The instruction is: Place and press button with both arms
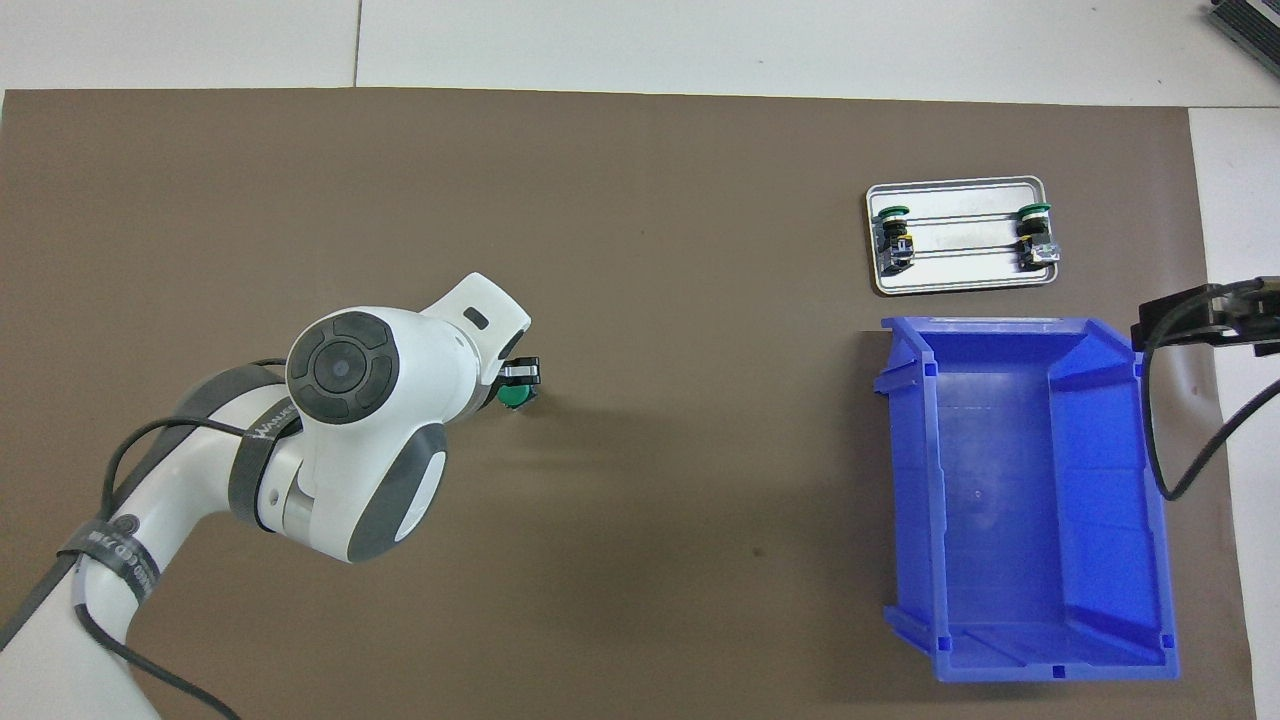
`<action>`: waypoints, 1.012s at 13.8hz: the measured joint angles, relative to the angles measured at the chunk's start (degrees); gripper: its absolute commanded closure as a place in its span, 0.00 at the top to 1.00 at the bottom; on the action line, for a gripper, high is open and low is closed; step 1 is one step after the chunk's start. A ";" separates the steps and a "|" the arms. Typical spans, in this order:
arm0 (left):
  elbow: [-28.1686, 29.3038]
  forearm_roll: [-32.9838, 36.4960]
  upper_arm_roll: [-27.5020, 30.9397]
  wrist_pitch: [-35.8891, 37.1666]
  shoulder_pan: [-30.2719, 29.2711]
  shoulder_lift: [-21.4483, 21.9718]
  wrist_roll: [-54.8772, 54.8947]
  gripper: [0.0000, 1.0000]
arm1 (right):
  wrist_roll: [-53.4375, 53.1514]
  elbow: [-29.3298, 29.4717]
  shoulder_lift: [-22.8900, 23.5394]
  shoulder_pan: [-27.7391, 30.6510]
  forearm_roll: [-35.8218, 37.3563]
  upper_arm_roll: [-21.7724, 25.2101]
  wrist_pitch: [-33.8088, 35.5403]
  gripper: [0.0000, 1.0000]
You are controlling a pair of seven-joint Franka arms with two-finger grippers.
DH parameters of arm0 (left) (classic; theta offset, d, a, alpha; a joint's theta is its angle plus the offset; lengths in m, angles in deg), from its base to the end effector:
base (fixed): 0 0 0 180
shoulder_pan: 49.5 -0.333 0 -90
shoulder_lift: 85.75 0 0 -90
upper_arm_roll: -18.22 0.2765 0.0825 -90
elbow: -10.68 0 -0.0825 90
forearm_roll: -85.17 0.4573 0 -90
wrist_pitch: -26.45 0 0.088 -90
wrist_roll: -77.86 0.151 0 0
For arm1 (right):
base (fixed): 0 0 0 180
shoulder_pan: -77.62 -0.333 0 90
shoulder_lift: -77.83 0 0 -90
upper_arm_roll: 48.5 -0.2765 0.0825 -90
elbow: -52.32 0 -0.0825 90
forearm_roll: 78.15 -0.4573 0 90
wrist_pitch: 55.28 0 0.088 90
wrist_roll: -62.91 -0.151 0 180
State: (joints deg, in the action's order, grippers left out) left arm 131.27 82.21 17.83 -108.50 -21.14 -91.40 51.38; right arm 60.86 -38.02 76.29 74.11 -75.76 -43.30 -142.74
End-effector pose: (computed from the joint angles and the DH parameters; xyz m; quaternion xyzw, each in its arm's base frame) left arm 0.5572 -0.3083 0.2604 0.9969 -0.0029 0.0580 0.0529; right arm 0.6145 -0.0251 0.5507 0.9992 -0.0333 -0.0117 0.0197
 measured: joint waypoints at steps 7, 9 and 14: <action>1.57 0.02 -0.09 -2.86 1.16 -0.84 0.00 0.00 | 0.00 0.00 0.00 0.00 0.00 0.00 0.00 1.00; 1.61 0.05 -0.01 -2.86 1.17 -0.84 0.00 0.00 | 0.00 0.00 0.00 0.00 0.00 0.00 0.00 1.00; 2.02 0.11 0.10 -3.22 1.17 -0.83 0.04 0.00 | 0.00 0.00 0.00 0.00 0.00 0.00 0.00 1.00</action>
State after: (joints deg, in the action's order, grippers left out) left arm 133.28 82.32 17.93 -111.72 -19.98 -92.24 51.42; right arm 60.86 -38.02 76.29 74.11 -75.76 -43.30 -142.74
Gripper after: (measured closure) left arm 0.991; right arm 0.000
